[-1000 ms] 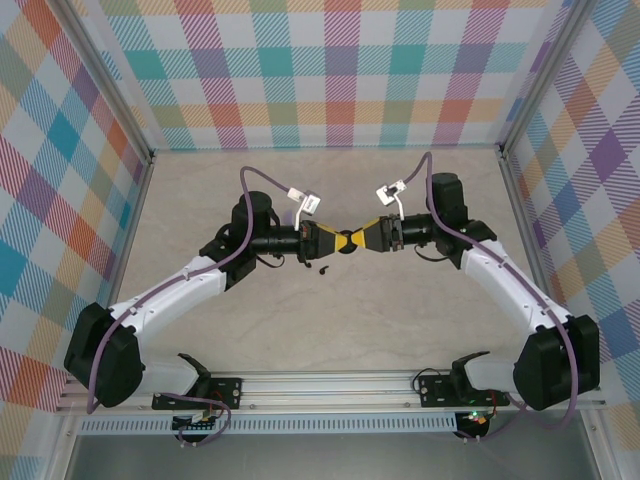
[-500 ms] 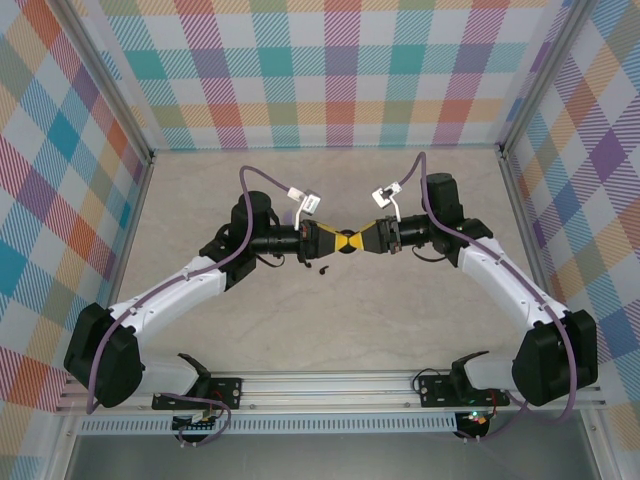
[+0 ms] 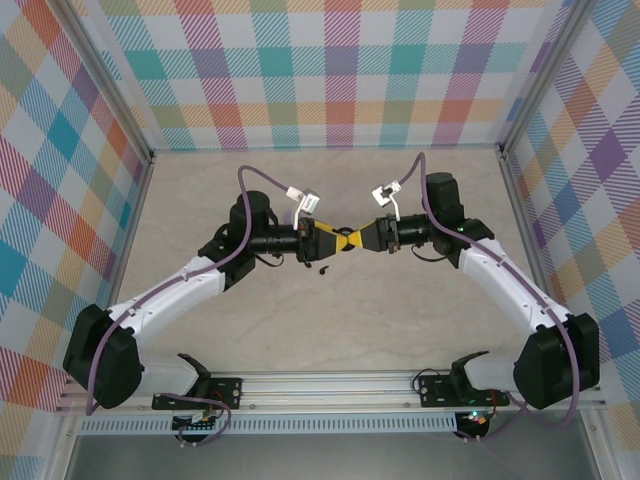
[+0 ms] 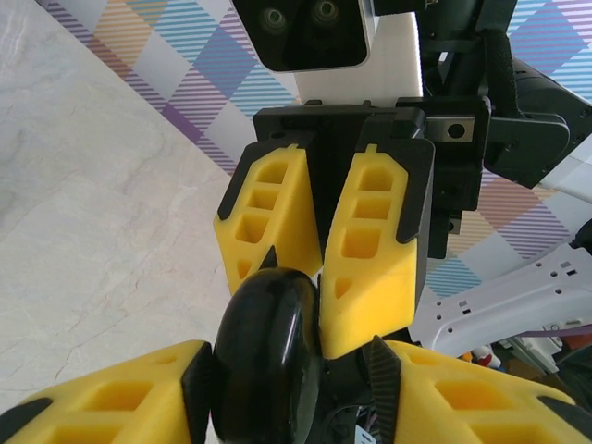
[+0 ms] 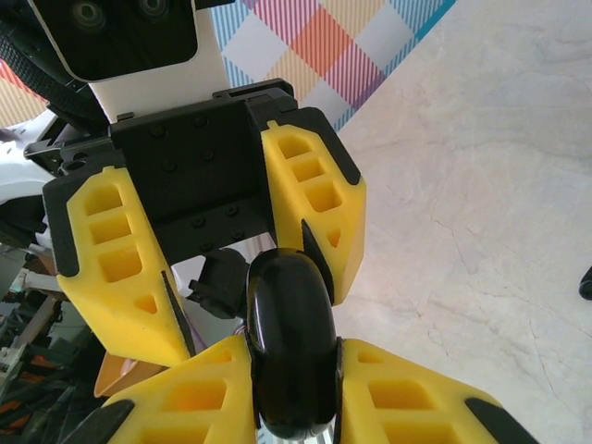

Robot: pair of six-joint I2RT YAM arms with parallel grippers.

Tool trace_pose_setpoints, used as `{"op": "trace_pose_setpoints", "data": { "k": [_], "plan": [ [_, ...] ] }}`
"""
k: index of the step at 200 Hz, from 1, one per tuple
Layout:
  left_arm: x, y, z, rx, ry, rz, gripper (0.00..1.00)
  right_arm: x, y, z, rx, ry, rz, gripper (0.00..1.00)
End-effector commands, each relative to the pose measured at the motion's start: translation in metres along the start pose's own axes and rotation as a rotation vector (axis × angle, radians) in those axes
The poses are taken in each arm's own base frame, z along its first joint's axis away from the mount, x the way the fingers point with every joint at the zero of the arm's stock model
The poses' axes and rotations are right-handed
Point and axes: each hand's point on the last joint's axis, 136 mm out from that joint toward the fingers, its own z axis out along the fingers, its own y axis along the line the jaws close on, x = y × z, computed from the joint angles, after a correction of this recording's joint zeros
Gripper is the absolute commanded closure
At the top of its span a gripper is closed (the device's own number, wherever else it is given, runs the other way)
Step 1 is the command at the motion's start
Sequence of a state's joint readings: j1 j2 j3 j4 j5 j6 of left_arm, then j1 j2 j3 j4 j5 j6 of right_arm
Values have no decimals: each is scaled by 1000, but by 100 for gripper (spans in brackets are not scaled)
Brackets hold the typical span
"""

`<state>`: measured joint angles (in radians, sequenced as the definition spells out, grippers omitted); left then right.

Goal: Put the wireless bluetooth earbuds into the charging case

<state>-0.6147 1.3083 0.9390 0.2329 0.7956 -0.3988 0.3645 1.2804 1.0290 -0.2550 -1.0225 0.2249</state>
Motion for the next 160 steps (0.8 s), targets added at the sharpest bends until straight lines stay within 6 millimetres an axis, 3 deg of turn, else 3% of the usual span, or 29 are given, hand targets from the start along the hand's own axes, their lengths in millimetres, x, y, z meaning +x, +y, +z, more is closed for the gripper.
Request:
{"op": "trace_pose_setpoints", "data": {
  "k": [1, 93, 160],
  "plan": [
    [-4, -14, -7, 11, -15, 41, 47, -13, 15, -5, 1, -31, -65, 80],
    [3, -10, -10, -19, -3, 37, 39, -21, 32, -9, -31, -43, -93, 80],
    [2, -16, -5, 31, 0, 31, 50, -23, 38, -10, -61, -44, -98, 79]
  ]
}}
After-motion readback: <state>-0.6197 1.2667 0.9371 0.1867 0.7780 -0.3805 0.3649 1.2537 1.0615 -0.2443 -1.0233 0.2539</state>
